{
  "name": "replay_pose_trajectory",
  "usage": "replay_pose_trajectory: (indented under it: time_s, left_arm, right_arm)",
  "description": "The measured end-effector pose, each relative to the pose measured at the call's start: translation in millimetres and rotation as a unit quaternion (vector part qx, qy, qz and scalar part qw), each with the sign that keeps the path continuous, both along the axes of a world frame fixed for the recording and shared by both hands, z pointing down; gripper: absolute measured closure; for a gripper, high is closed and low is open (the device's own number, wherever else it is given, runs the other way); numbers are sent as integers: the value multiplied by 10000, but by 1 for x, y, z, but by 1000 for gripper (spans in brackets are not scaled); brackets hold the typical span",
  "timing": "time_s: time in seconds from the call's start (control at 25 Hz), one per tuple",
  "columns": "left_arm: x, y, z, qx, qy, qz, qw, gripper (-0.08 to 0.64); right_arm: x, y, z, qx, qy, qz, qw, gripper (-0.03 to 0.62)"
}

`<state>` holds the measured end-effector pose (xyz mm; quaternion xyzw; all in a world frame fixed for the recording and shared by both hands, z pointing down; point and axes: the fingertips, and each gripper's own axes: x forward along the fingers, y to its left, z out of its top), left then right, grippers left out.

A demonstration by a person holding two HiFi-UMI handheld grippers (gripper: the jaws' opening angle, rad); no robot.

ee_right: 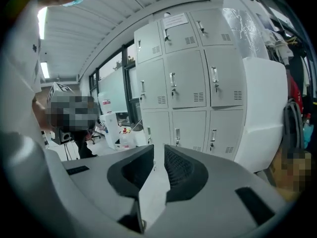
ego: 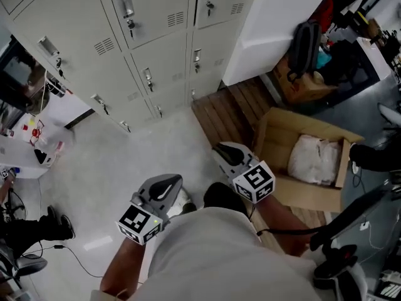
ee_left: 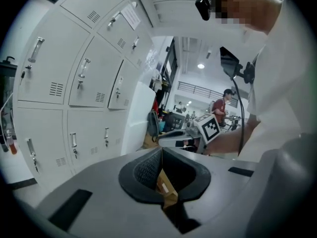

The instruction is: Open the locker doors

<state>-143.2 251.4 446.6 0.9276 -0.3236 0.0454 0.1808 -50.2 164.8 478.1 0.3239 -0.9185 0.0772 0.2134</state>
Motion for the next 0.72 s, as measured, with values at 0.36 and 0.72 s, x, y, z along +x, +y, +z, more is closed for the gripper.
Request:
replay_pose_trajectory:
  time_s: [0.36,0.72]
  left_arm:
    - [-19,-73,5,-207,148,-297,9992,551]
    - [-22,-189,-3,-506,-10,-1061,9931,551]
  right_arm:
    - [-8,-129,27,1,173,-16,9998,524]
    - [3,-315,86,-193,352,-74,9992,509]
